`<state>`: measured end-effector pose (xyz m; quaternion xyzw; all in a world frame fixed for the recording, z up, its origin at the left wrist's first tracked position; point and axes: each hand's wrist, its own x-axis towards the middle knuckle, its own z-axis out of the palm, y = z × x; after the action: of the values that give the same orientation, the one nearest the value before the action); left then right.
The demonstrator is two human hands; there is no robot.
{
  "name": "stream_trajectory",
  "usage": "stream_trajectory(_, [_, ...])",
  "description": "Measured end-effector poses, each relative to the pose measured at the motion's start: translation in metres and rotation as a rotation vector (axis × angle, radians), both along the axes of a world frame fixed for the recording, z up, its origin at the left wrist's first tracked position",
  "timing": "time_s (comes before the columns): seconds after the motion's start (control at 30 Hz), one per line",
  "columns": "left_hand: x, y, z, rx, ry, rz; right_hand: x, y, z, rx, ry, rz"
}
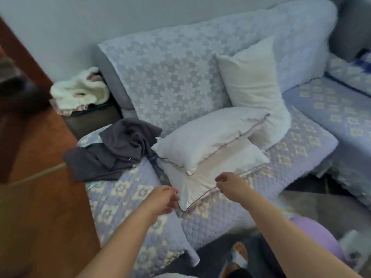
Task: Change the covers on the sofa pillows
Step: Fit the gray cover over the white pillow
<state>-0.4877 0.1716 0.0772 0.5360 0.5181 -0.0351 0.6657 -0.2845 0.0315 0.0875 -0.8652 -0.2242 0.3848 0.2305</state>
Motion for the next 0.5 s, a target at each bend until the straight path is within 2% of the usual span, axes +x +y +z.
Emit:
stream_trajectory(0.17, [0.04,-0.02,0.002,-0.1,0.023,0.369,0.081,0.053,-0.01,-0.053,-0.03,0.227])
stream_trajectory(0.3, [0.041,-0.019,0.001,-0.115,0.049,0.57,0.094,0.124,-0.013,0.032,-0.116,0.445])
stream_trajectory(0.4, [0.038,0.006,-0.017,-0.097,0.085,0.627,0.096,0.16,-0.031,0.059,-0.104,0.598])
stream_trajectory(0.5, [0.044,0.049,-0.037,-0.048,0.098,0.612,0.107,0.166,-0.043,-0.022,-0.149,0.74])
